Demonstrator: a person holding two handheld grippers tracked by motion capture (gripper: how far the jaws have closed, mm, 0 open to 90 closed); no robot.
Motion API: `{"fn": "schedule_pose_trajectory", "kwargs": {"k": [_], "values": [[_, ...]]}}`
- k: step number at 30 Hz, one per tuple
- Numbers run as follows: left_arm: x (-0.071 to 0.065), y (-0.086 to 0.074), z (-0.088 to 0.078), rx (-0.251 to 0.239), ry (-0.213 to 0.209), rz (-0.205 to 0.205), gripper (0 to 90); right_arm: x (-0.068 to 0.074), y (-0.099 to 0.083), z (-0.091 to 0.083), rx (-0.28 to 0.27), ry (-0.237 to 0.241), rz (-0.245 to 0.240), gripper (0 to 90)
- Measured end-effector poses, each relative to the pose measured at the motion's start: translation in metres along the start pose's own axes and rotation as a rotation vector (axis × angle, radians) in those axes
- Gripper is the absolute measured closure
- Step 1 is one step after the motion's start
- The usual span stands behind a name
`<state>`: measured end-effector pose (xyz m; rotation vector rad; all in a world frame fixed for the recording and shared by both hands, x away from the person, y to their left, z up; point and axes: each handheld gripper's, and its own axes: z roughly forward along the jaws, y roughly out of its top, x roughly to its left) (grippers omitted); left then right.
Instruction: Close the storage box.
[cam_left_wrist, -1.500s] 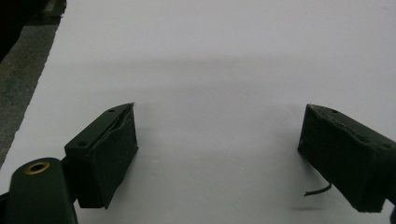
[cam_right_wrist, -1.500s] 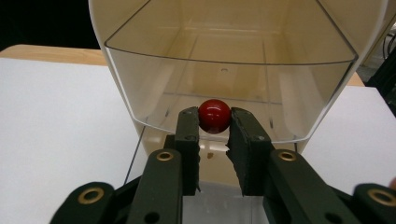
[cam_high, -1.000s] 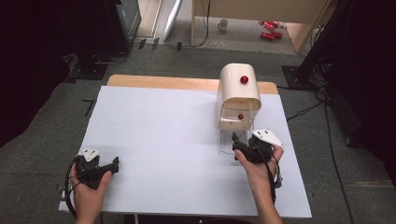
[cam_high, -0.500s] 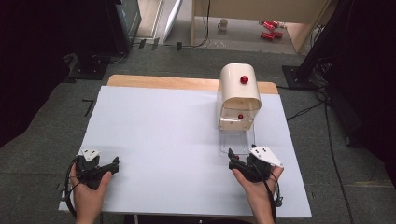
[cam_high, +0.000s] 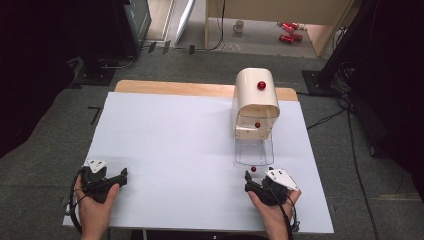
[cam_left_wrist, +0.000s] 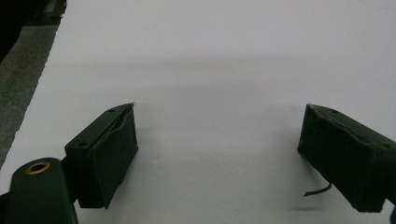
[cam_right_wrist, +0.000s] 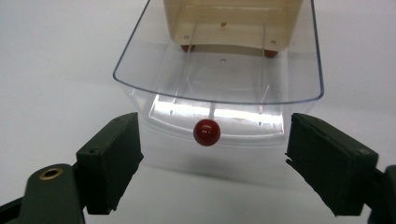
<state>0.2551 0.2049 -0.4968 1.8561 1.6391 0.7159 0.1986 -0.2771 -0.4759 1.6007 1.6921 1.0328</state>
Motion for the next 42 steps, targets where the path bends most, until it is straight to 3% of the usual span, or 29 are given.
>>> {"fn": "schedule_pose_trajectory", "kwargs": {"k": [9, 16, 32, 42], "values": [[0.000, 0.000, 0.000, 0.000, 0.000, 0.000, 11.7, -0.003, -0.011, 0.009, 0.026, -0.020, 0.023, 33.3], [0.000, 0.000, 0.000, 0.000, 0.000, 0.000, 11.8, -0.005, -0.013, 0.016, 0.029, -0.008, 0.044, 51.8], [0.000, 0.000, 0.000, 0.001, 0.000, 0.000, 11.8, 0.001, -0.013, 0.022, 0.029, 0.005, 0.037, 74.9], [0.000, 0.000, 0.000, 0.000, 0.000, 0.000, 11.8, 0.001, -0.007, 0.018, 0.022, 0.012, 0.039, 75.4]]}}
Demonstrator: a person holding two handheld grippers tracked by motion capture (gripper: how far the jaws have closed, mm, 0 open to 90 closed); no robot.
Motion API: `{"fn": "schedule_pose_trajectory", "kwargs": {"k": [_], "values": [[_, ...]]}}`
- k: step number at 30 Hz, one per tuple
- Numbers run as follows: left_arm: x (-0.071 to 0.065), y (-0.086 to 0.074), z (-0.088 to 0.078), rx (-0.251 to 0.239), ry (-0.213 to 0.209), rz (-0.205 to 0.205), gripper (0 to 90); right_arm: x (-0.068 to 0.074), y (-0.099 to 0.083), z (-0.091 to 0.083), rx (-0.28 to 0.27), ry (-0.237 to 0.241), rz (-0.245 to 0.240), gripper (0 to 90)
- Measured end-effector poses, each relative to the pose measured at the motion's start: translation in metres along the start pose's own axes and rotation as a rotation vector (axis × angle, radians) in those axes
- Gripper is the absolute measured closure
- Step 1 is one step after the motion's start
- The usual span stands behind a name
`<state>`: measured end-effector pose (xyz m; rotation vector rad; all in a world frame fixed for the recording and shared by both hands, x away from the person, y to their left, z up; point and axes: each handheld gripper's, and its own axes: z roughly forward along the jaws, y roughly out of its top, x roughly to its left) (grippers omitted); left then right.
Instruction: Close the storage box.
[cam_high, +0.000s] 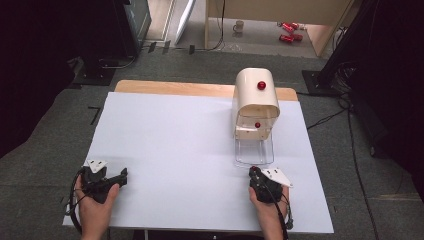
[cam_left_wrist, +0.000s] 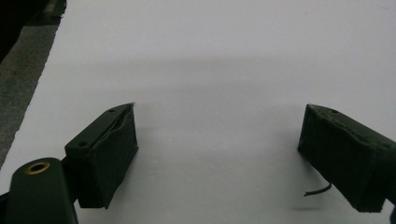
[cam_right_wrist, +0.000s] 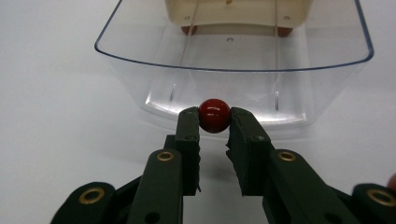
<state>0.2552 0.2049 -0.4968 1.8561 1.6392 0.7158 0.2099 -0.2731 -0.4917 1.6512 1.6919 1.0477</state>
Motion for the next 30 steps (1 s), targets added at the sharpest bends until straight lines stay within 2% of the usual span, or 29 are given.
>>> {"fn": "schedule_pose_trajectory", "kwargs": {"k": [7, 14, 30], "values": [[0.000, 0.000, 0.000, 0.000, 0.000, 0.000, 11.8, 0.000, 0.013, -0.006, -0.025, 0.007, 0.001, 75.5], [0.000, 0.000, 0.000, 0.000, 0.000, 0.000, 11.8, 0.000, 0.021, -0.006, -0.022, 0.006, 0.003, 75.5], [0.000, 0.000, 0.000, 0.001, 0.000, 0.000, 11.7, 0.000, 0.034, 0.003, -0.024, -0.003, -0.005, 75.5]]}}
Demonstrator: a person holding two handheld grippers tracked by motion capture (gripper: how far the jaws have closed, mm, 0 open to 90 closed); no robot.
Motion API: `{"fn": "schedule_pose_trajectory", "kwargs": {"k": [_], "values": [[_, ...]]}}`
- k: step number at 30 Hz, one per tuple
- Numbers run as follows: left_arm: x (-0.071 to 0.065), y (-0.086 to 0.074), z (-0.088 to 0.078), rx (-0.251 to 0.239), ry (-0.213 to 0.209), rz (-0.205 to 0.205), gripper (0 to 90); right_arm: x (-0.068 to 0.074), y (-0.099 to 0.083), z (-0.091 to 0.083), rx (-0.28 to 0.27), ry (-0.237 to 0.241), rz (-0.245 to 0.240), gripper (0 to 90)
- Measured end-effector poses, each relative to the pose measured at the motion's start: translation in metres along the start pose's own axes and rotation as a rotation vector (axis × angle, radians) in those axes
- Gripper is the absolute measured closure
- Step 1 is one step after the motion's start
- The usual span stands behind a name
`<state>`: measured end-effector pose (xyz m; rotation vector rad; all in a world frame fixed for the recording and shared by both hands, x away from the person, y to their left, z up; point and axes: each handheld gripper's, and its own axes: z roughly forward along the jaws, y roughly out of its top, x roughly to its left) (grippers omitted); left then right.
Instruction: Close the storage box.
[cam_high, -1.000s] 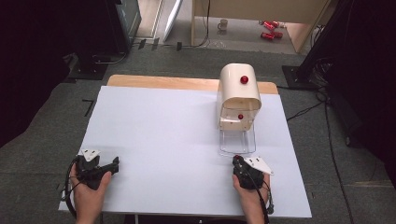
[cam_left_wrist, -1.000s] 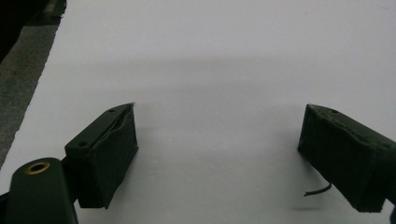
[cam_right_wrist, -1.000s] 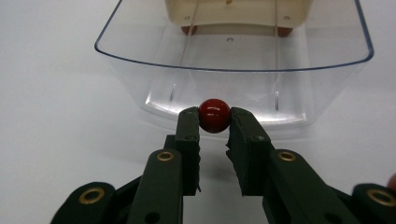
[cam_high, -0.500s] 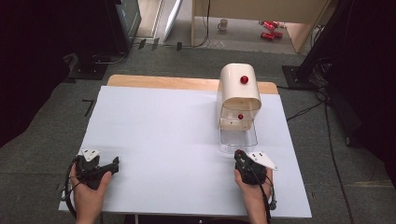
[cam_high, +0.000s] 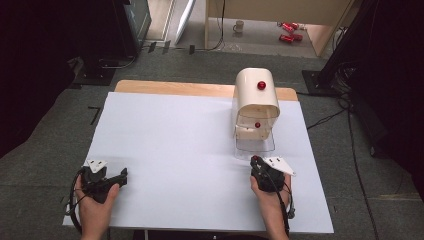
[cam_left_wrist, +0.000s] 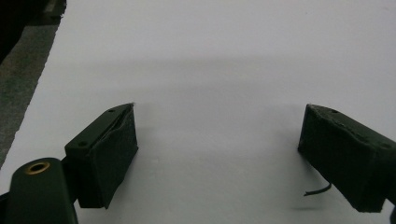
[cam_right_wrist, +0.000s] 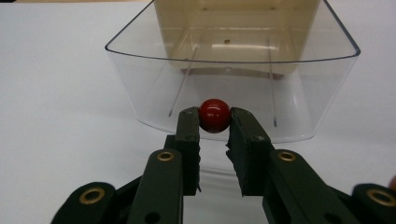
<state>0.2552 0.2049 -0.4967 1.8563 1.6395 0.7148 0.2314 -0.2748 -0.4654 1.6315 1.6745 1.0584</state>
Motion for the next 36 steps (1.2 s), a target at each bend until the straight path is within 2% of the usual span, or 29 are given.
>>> {"fn": "schedule_pose_trajectory", "kwargs": {"k": [36], "values": [[0.000, 0.000, 0.000, 0.000, 0.000, 0.000, 11.8, -0.004, 0.027, 0.034, 0.020, -0.021, -0.010, 75.5]]}}
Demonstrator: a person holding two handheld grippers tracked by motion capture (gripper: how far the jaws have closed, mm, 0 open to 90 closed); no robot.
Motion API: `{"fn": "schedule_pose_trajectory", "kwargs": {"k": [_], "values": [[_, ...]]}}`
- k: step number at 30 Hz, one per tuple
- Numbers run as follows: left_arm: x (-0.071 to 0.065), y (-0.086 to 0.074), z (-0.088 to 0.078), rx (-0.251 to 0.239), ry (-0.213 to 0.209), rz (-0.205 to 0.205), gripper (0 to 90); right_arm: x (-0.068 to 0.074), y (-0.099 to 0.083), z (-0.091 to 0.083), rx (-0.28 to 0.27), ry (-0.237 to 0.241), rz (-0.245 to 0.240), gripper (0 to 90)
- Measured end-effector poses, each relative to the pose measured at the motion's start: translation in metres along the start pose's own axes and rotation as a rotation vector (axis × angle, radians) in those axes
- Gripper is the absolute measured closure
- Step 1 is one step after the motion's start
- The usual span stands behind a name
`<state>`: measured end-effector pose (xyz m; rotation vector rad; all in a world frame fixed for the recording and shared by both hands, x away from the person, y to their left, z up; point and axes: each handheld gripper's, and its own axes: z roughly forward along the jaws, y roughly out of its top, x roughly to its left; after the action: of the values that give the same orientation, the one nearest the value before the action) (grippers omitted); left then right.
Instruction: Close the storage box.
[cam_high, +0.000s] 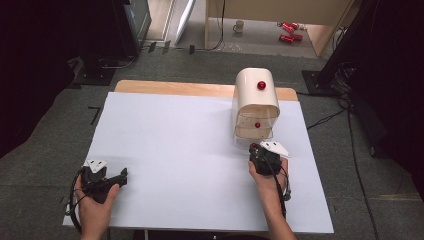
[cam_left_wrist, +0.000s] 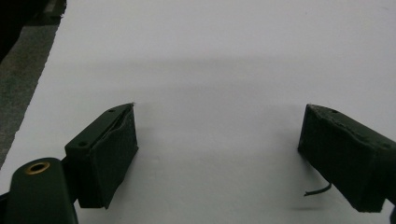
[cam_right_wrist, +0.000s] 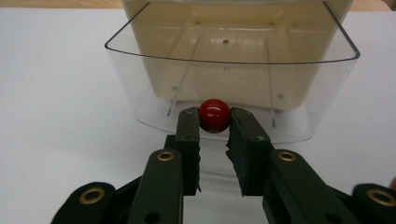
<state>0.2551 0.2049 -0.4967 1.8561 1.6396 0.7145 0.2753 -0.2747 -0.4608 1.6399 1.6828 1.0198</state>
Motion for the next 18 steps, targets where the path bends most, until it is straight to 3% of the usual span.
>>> {"fn": "schedule_pose_trajectory", "kwargs": {"k": [18], "values": [[0.000, 0.000, 0.000, 0.000, 0.000, 0.000, 11.8, -0.002, 0.008, 0.013, 0.005, -0.009, -0.004, 75.5]]}}
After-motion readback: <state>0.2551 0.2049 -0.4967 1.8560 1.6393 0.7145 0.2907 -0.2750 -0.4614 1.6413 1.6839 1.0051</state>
